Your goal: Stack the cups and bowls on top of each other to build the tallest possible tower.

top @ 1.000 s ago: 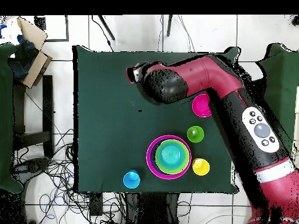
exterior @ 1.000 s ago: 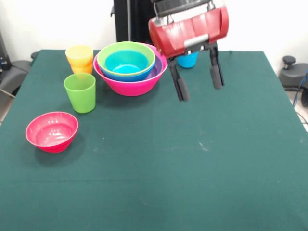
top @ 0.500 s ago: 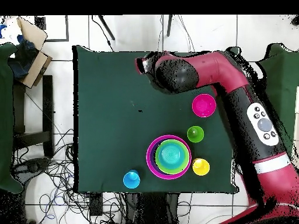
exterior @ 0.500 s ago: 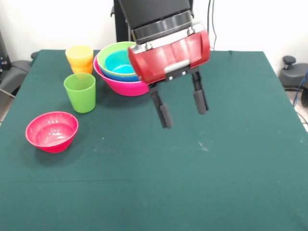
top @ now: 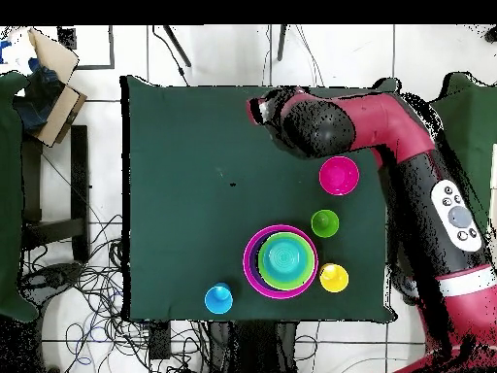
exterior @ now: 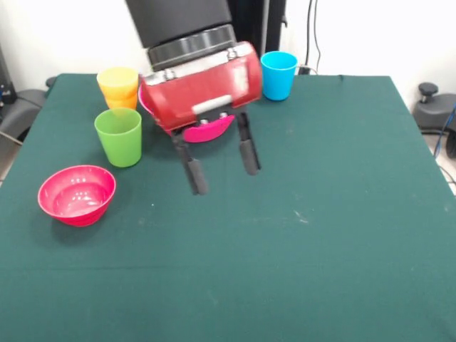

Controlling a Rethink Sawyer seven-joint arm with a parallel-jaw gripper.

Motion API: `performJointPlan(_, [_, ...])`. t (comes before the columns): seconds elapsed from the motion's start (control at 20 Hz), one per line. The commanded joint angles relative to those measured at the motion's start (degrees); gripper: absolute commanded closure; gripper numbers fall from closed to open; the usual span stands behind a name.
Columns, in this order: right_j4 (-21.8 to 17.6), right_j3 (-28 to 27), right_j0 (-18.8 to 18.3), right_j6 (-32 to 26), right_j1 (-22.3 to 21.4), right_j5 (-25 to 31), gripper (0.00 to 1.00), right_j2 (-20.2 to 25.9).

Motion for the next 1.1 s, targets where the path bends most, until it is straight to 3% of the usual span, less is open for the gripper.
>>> performJointPlan(0.05, [-3.4,5.0,-2.3,-17.2,0.2,0.8,0.0,-5.0])
performJointPlan(0.4, [-5.3,11.1,-6.2,-15.3,-0.1,-3.5,0.0,-4.4])
performJointPlan(1.1, [-7.6,13.0,-8.3,-16.4,2.3,-7.0,0.0,-4.0])
